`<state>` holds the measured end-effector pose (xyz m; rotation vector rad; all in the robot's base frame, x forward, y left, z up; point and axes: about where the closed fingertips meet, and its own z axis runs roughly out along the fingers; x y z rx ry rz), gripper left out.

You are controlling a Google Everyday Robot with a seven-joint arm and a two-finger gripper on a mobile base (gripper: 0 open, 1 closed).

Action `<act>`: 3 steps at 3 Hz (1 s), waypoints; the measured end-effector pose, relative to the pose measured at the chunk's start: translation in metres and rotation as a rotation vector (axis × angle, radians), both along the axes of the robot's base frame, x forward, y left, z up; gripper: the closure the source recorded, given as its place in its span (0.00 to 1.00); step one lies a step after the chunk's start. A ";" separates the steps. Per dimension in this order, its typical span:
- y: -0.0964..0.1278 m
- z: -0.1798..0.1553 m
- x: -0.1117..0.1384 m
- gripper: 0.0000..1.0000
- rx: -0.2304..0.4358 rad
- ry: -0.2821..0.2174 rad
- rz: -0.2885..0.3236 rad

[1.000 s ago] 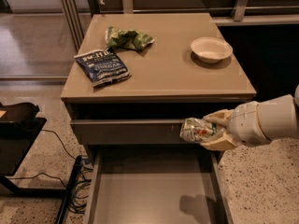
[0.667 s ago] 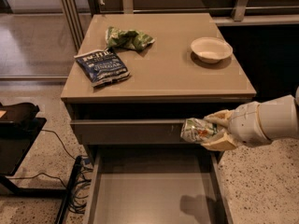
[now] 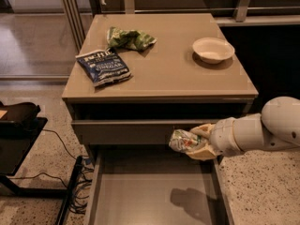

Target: Place 7up can into middle drawer

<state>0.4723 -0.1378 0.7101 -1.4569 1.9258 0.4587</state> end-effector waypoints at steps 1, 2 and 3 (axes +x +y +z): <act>0.007 -0.057 0.011 1.00 0.022 -0.005 -0.048; 0.009 -0.109 0.022 1.00 0.029 -0.039 -0.120; 0.009 -0.109 0.022 1.00 0.029 -0.039 -0.120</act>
Offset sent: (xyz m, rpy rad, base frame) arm 0.0209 0.0128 -0.1650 0.0360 -0.0470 -0.1654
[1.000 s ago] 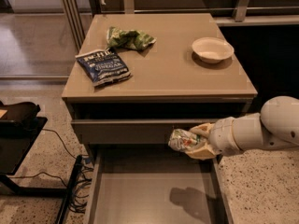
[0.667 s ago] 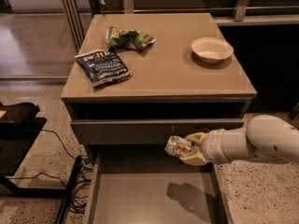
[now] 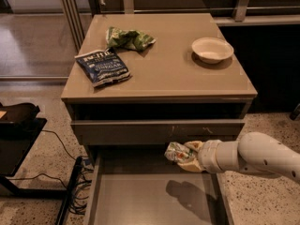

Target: Place 7up can into middle drawer

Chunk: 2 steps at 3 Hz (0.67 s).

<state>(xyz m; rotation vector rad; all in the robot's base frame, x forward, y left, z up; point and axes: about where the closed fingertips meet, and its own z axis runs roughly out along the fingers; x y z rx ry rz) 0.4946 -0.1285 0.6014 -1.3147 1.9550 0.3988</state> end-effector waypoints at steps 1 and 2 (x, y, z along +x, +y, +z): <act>0.008 -0.018 0.000 1.00 0.006 0.020 -0.004; 0.019 -0.059 0.002 1.00 0.037 0.061 -0.018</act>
Offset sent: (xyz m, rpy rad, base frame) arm 0.0046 0.0316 -0.1188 0.0875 0.1260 -0.0462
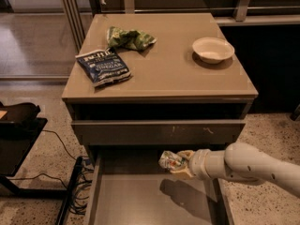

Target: Place 7up can into middle drawer

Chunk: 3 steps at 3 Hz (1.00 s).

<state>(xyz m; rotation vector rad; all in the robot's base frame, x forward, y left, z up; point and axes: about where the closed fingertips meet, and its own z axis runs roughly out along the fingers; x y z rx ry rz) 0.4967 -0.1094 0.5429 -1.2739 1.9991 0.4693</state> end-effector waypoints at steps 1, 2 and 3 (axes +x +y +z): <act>0.008 -0.039 0.004 1.00 0.035 0.023 -0.026; 0.018 -0.072 0.008 1.00 0.057 0.027 -0.035; 0.026 -0.103 0.015 1.00 0.051 0.034 -0.034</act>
Offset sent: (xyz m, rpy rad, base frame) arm 0.0131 0.0269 -0.1125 0.0824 0.0284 -0.0527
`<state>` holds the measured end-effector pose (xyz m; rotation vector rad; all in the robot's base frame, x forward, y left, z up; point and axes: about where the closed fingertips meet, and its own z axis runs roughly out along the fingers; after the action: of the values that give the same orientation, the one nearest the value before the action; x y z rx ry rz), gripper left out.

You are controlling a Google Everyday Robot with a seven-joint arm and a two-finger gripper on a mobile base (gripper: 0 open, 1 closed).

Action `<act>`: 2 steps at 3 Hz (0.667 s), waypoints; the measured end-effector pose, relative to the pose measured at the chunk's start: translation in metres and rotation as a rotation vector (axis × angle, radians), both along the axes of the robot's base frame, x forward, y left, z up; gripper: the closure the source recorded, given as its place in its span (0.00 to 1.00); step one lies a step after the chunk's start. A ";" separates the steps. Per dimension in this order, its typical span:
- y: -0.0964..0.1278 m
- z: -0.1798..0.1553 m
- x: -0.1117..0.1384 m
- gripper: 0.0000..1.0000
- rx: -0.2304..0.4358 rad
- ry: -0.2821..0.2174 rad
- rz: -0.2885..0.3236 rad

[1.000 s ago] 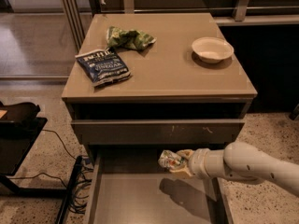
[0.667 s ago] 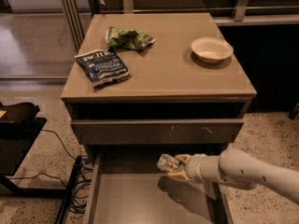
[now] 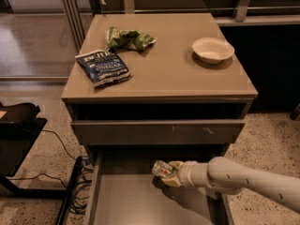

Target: Place 7up can into middle drawer

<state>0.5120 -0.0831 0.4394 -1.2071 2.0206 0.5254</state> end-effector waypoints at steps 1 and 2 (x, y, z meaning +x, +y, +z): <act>0.008 -0.028 0.006 1.00 -0.009 0.020 0.014; 0.014 -0.050 0.011 1.00 -0.027 0.039 0.033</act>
Offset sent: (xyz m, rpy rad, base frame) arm 0.0173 0.0194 -0.0759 -0.0532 0.0600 0.0541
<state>0.5225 -0.0688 0.3892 -1.2575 2.0495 0.5437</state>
